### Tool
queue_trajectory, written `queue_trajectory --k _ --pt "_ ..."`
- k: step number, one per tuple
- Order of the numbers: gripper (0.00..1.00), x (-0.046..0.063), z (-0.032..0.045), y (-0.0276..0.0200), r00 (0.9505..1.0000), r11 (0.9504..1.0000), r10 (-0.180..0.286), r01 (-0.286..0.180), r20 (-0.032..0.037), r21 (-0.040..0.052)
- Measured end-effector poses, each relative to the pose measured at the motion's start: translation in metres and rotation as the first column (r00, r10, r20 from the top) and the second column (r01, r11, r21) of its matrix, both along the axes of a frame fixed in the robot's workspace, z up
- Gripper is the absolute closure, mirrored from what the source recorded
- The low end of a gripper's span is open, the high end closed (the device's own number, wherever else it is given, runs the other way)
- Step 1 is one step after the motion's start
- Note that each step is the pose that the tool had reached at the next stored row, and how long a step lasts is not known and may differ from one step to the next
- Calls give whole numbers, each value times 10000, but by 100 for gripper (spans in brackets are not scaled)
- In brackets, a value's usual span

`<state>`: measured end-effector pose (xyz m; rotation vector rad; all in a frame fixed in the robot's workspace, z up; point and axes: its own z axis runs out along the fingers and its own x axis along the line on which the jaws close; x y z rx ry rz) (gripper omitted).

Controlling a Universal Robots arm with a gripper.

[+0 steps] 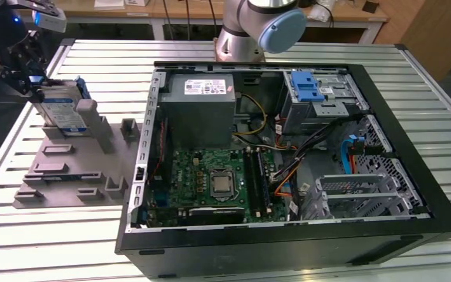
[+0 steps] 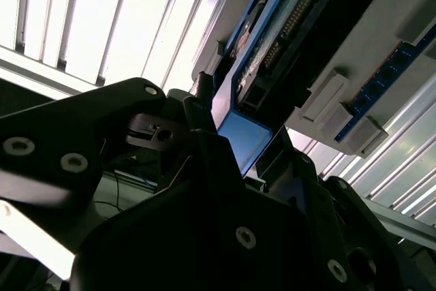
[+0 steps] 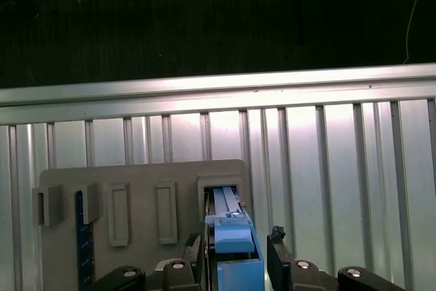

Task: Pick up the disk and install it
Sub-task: 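Pick up the disk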

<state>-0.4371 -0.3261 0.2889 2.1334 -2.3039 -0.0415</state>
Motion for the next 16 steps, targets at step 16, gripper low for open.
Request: queue_trajectory --k 16 --pt "63 0 3 0 10000 10000 77 -77 3 2"
